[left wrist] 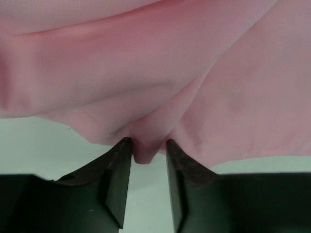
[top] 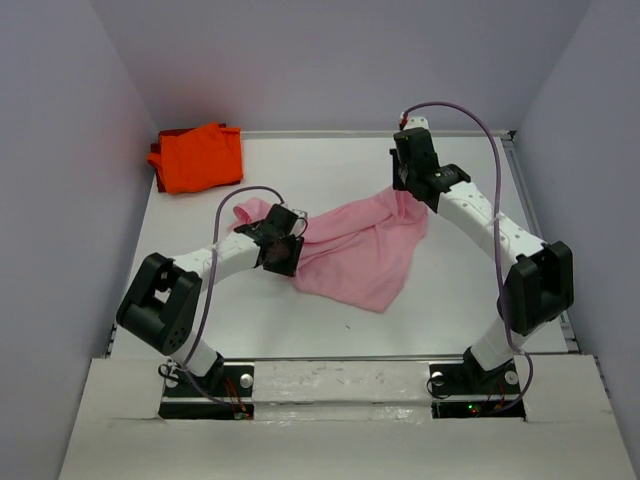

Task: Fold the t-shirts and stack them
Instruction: Flatten out the tshirt

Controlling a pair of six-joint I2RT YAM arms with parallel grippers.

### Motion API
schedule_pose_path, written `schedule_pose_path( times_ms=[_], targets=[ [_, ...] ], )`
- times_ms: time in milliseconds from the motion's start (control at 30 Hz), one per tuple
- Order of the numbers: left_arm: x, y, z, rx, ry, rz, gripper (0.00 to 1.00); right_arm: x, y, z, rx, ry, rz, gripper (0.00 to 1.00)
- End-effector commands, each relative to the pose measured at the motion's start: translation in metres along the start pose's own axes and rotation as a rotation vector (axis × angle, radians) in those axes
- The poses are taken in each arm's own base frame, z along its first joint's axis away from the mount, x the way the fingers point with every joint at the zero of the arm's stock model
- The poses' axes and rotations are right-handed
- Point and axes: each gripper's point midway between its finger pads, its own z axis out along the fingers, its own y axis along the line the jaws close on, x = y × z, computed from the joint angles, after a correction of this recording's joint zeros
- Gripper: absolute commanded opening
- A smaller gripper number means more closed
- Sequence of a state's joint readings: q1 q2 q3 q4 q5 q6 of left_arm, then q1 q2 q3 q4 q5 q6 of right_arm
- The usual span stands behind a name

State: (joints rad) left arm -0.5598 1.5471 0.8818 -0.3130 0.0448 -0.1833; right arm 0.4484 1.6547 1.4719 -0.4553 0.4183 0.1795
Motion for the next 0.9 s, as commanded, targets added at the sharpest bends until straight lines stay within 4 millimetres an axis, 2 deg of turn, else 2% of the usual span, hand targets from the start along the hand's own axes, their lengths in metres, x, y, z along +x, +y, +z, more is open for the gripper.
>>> schedule_pose_path(
  times_ms=[0,33,167,333,433,500,567,600,633,667,733,767,800,833,867],
  targets=[
    [-0.014,0.001,0.000,-0.029,-0.012,0.015,0.33,-0.027,0.000,-0.016,-0.016,-0.094,0.039,0.00],
    [-0.014,0.000,0.001,-0.029,-0.009,0.015,0.22,-0.026,-0.001,-0.016,-0.013,-0.093,0.037,0.00],
    [-0.020,0.005,-0.004,-0.063,-0.038,0.016,0.02,-0.025,-0.004,-0.018,-0.003,-0.094,0.029,0.00],
    [-0.027,0.012,-0.017,-0.105,-0.061,0.021,0.00,-0.024,-0.003,-0.019,-0.012,-0.093,0.030,0.00],
    [-0.043,0.013,-0.039,-0.122,-0.122,0.012,0.00,-0.026,-0.004,-0.024,-0.019,-0.102,0.035,0.00],
    [-0.061,0.013,-0.056,-0.137,-0.176,0.008,0.00,-0.029,-0.006,-0.032,-0.022,-0.114,0.043,0.00],
    [-0.076,0.016,-0.077,-0.163,-0.225,-0.007,0.00,-0.030,-0.010,-0.037,-0.017,-0.118,0.051,0.00],
    [-0.095,0.014,-0.094,-0.170,-0.282,-0.014,0.00,-0.033,-0.012,-0.045,-0.020,-0.124,0.063,0.00],
    [-0.104,0.014,-0.106,-0.173,-0.315,-0.022,0.00,-0.032,-0.013,-0.049,-0.024,-0.125,0.067,0.00],
    [-0.120,0.012,-0.130,-0.162,-0.389,-0.043,0.00,-0.037,-0.017,-0.061,-0.033,-0.146,0.078,0.00],
    [-0.134,0.010,-0.157,-0.153,-0.469,-0.062,0.00,-0.037,-0.023,-0.073,-0.030,-0.158,0.094,0.00],
    [-0.146,0.011,-0.187,-0.145,-0.563,-0.093,0.00,-0.037,-0.028,-0.082,-0.022,-0.165,0.112,0.00],
    [-0.151,0.011,-0.203,-0.141,-0.608,-0.109,0.00,-0.046,-0.037,-0.103,-0.029,-0.209,0.143,0.00],
    [-0.156,0.011,-0.220,-0.130,-0.664,-0.123,0.00,-0.046,-0.041,-0.112,-0.032,-0.223,0.153,0.00],
    [-0.158,0.012,-0.252,-0.110,-0.751,-0.136,0.00,-0.046,-0.045,-0.122,-0.037,-0.235,0.160,0.00]
  ],
)
